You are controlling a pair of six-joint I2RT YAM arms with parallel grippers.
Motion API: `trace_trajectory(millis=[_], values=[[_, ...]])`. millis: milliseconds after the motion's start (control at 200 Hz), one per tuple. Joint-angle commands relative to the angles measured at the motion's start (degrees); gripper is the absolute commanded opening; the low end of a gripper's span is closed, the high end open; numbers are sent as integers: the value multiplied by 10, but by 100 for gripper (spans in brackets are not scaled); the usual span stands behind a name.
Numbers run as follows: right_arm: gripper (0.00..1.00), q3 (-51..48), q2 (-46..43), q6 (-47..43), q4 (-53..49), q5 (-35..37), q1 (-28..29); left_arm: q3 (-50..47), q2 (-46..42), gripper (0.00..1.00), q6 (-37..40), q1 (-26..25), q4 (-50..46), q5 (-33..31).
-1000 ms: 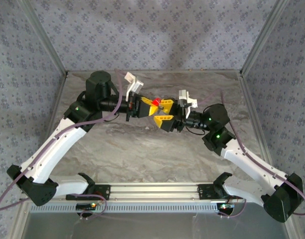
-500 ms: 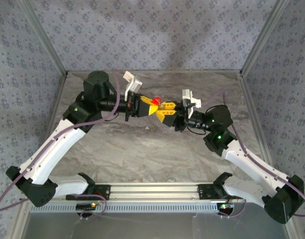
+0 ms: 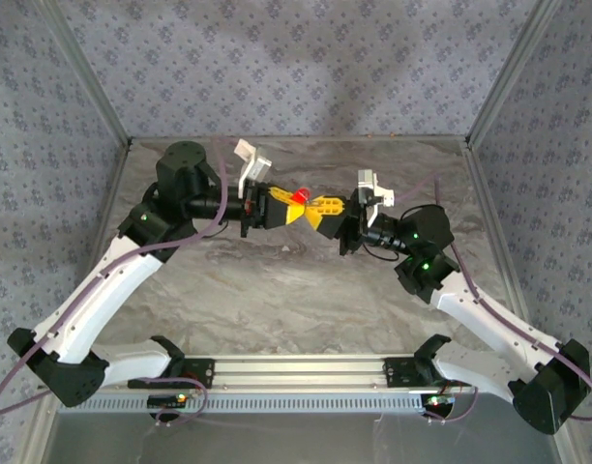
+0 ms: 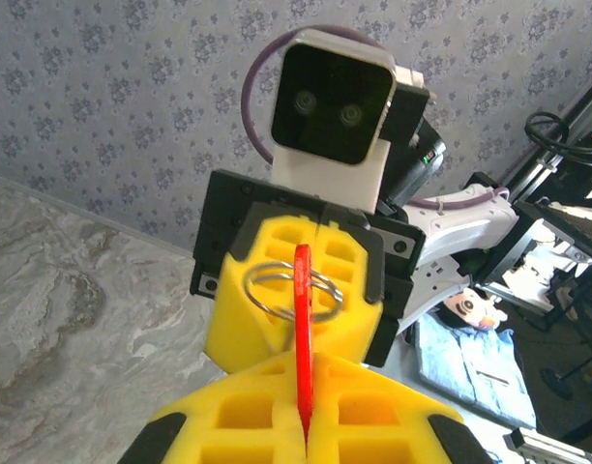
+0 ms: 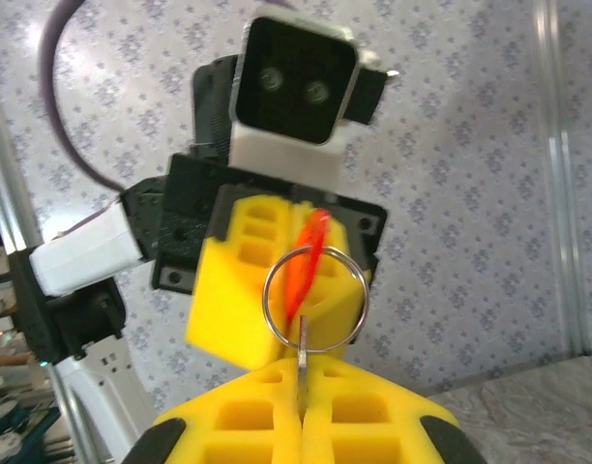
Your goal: Remove the keys from the keyring
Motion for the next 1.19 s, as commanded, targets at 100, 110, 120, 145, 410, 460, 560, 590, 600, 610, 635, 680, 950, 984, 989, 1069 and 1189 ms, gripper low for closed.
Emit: trace_trajectory(millis=[100, 110, 120, 145, 410, 460, 560, 590, 600, 610, 635, 680, 950, 984, 989, 1069, 1189], values=[[0, 48, -27, -49, -160, 64, -5, -23, -24, 0, 15, 3, -1, -24], [0, 52, -27, -53, -173, 66, -5, -24, -25, 0, 15, 4, -1, -26], [0, 57, -27, -56, -185, 67, -5, -26, -26, 0, 15, 3, 0, -29], [0, 66, -27, -64, -213, 71, -5, -31, -29, 0, 17, 5, 1, -33], [0, 248, 38, -146, -592, 111, -6, -122, -50, 0, 44, 6, 20, -107], [0, 281, 58, -144, -641, 112, -6, -146, -53, 0, 47, 6, 32, -120], [0, 333, 95, -163, -723, 110, -4, -200, -63, 0, 37, 7, 79, -141], [0, 349, 107, -171, -748, 112, -3, -213, -66, 0, 35, 7, 92, -149], [0, 354, 111, -173, -757, 113, -2, -218, -67, 0, 35, 7, 95, -150], [0, 360, 115, -176, -764, 115, -1, -222, -68, 0, 34, 7, 98, -152], [0, 372, 125, -182, -788, 119, 0, -231, -71, 0, 34, 8, 104, -159], [0, 399, 143, -195, -821, 129, 7, -246, -78, 11, 35, 9, 108, -178], [0, 520, 260, -238, -975, 184, 38, -332, -144, 39, 41, 18, 129, -255], [0, 529, 270, -242, -982, 182, 41, -342, -150, 40, 40, 18, 137, -254], [0, 530, 272, -243, -984, 182, 41, -343, -151, 41, 39, 19, 138, -253], [0, 548, 291, -251, -997, 173, 44, -353, -163, 46, 39, 19, 157, -248], [0, 578, 314, -266, -1024, 162, 51, -361, -172, 50, 49, 18, 180, -242]])
